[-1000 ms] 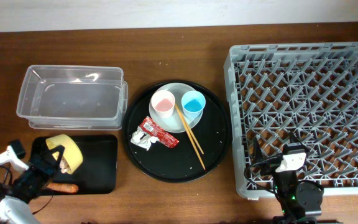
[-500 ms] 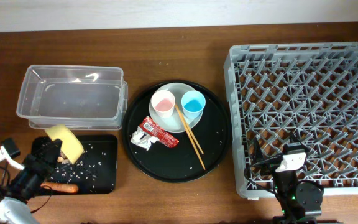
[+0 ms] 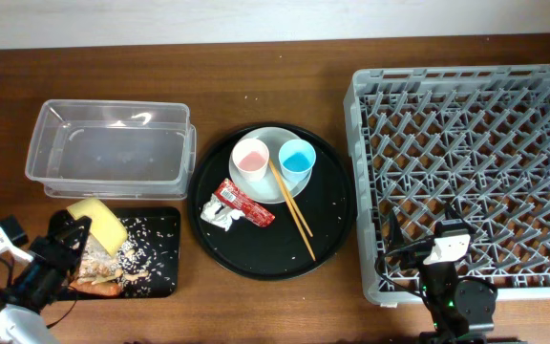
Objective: Sort waste into correct bins and load items into the dishwasher rack
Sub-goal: 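Carry the yellow bowl left and tip scraps onto the black tray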
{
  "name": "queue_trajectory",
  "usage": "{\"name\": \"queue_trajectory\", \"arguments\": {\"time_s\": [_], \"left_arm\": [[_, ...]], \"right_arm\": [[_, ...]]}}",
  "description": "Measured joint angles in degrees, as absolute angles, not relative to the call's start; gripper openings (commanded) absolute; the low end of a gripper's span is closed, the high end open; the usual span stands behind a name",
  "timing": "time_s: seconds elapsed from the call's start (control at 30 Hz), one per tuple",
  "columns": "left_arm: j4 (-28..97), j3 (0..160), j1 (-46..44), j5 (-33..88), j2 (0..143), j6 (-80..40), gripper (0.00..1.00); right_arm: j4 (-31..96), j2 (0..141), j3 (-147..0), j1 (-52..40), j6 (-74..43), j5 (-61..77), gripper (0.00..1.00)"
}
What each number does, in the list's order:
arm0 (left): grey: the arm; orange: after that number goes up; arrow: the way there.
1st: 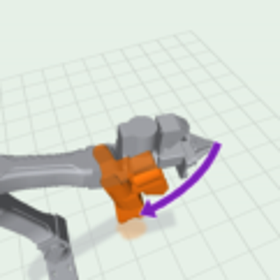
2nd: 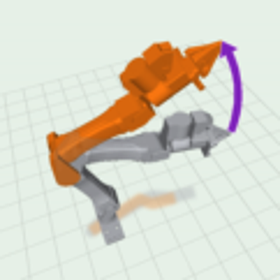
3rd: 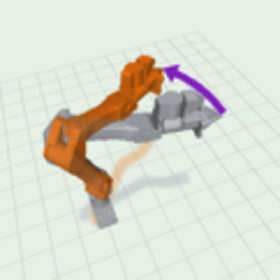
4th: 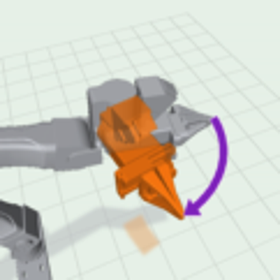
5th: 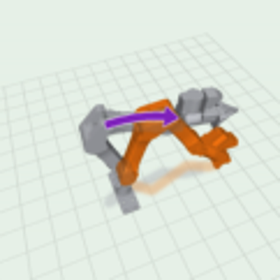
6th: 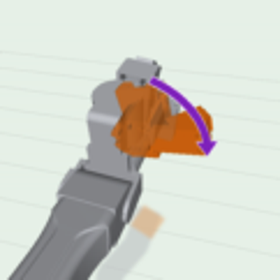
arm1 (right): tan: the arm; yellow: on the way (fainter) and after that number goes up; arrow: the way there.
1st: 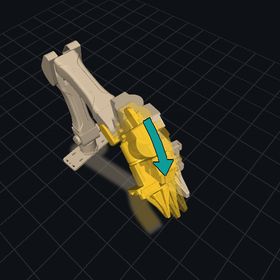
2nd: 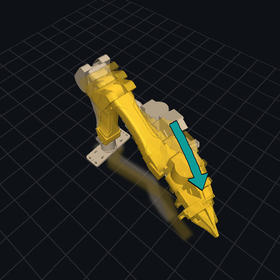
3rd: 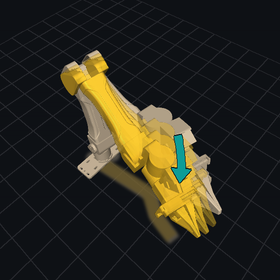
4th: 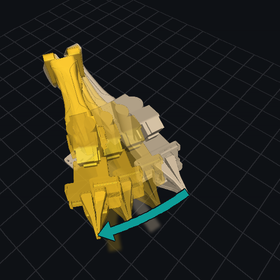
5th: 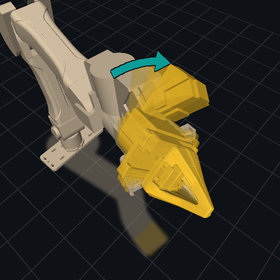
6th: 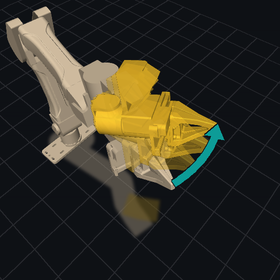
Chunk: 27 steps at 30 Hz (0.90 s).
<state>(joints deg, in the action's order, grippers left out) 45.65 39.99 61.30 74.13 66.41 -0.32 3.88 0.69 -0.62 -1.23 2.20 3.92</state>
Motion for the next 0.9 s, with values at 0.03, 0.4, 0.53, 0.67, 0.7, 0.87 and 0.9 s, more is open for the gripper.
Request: {"name": "queue_trajectory", "arguments": {"time_s": [0.03,0.4,0.53,0.67,0.7,0.87,0.9], "left_arm": [[45.7,40.0,61.3,75.5,66.4,-0.3,0.0],[44.1,40.0,61.5,77.7,66.2,-2.0,0.0],[44.3,40.0,61.5,77.6,66.2,-2.0,0.0],[44.1,39.9,61.5,81.6,66.2,-2.0,0.0],[40.9,39.9,61.5,83.3,66.2,-2.2,0.0],[46.3,40.0,61.5,81.9,66.2,-2.4,0.0],[46.7,40.0,61.5,81.4,66.2,-2.2,0.0]], "right_arm": [[3.9,0.7,-0.6,-1.3,2.2,3.9,0.98],[3.9,0.7,-0.6,-1.3,2.2,3.9,0.98],[3.9,0.7,-0.6,-1.3,2.2,3.9,0.98],[3.9,0.7,-0.6,-1.3,2.2,3.9,0.98],[3.9,0.7,-0.6,-1.3,2.2,3.9,0.98],[3.9,0.7,-0.6,-1.2,2.2,3.9,0.98],[3.9,0.7,-0.6,-1.3,2.2,3.9,0.98]]}}
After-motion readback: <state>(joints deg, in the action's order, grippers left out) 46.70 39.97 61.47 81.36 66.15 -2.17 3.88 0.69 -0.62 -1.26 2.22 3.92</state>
